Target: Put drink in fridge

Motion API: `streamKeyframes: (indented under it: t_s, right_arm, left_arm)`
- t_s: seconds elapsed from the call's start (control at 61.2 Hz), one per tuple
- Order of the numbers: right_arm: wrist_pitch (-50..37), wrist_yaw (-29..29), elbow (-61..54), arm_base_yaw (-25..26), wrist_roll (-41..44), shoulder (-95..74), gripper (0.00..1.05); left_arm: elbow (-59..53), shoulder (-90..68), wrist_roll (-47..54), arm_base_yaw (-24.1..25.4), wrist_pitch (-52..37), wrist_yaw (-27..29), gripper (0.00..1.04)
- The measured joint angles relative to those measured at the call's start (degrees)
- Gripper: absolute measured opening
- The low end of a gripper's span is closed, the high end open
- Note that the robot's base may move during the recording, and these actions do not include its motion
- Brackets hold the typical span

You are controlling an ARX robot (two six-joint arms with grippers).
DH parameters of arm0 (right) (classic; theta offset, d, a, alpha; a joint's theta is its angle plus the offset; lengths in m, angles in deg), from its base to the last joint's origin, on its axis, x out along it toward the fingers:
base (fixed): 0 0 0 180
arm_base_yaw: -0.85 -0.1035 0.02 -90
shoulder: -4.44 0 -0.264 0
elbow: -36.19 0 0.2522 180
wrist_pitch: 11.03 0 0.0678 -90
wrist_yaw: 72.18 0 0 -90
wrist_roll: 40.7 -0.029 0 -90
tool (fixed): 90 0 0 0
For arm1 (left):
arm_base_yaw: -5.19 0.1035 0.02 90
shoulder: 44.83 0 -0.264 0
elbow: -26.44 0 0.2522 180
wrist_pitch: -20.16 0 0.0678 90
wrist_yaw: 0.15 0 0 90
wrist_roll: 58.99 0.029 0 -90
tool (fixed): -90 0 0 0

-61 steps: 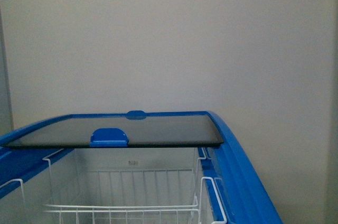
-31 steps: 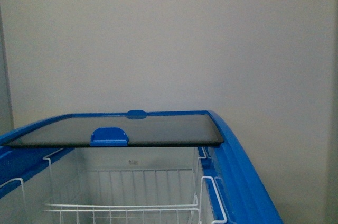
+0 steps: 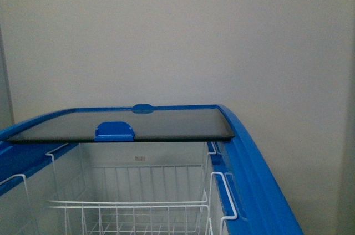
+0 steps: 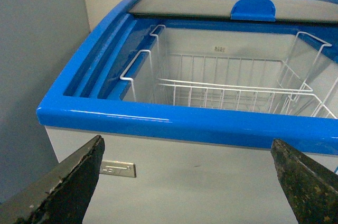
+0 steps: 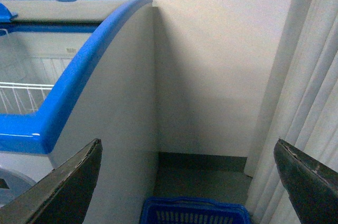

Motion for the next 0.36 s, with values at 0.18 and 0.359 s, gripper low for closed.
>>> streamKeyframes:
  t_s: [0.18, 0.359]
  right_arm:
    - [0.00, 0.00, 0.00, 0.00, 0.00, 0.00, 0.97]
    - [0.00, 0.00, 0.00, 0.00, 0.00, 0.00, 0.97]
  left_arm:
    - [-0.02, 0.00, 0.00, 0.00, 0.00, 0.00, 0.97]
    - [0.00, 0.00, 0.00, 0.00, 0.00, 0.00, 0.97]
